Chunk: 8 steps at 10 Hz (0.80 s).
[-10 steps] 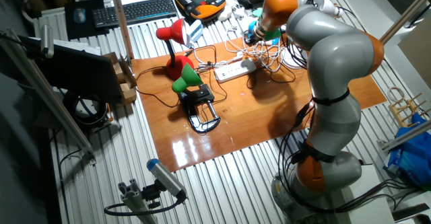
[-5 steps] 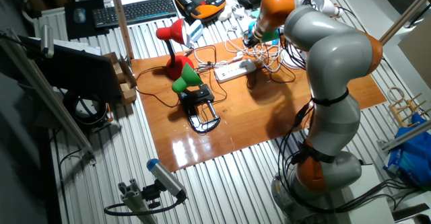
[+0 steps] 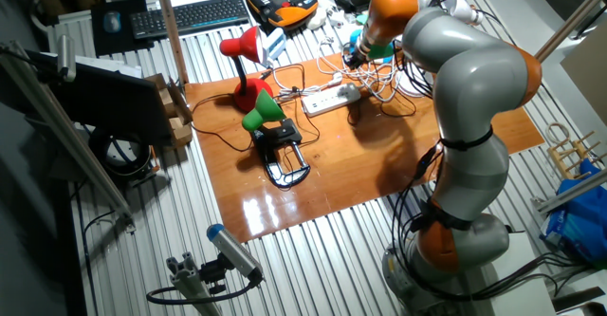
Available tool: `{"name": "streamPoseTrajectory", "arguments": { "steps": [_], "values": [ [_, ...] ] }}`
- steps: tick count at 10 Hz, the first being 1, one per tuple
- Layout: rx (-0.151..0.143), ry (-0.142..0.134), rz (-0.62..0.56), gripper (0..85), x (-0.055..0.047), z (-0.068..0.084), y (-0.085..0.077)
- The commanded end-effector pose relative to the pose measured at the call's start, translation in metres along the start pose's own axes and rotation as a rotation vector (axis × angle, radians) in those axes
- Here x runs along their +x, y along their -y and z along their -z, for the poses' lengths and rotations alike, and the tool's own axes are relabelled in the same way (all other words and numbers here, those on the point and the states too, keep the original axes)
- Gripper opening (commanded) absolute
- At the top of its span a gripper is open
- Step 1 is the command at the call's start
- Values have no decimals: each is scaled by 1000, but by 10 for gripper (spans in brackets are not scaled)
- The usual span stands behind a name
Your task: Plug in the power cord of the desk lamp, turn on the socket, and light up the desk lamp
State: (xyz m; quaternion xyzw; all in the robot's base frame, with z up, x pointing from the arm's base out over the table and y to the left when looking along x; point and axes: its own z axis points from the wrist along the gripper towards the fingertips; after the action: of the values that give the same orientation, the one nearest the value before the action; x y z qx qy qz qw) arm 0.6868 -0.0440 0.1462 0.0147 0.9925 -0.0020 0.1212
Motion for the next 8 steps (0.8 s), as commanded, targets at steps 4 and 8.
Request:
{"name": "streamPoseTrajectory", "arguments": {
  "steps": [4, 8],
  "values": [
    [15, 20, 3, 0, 10, -2, -11],
    [91, -56, -336, 0, 13, 0, -11]
  ]
}}
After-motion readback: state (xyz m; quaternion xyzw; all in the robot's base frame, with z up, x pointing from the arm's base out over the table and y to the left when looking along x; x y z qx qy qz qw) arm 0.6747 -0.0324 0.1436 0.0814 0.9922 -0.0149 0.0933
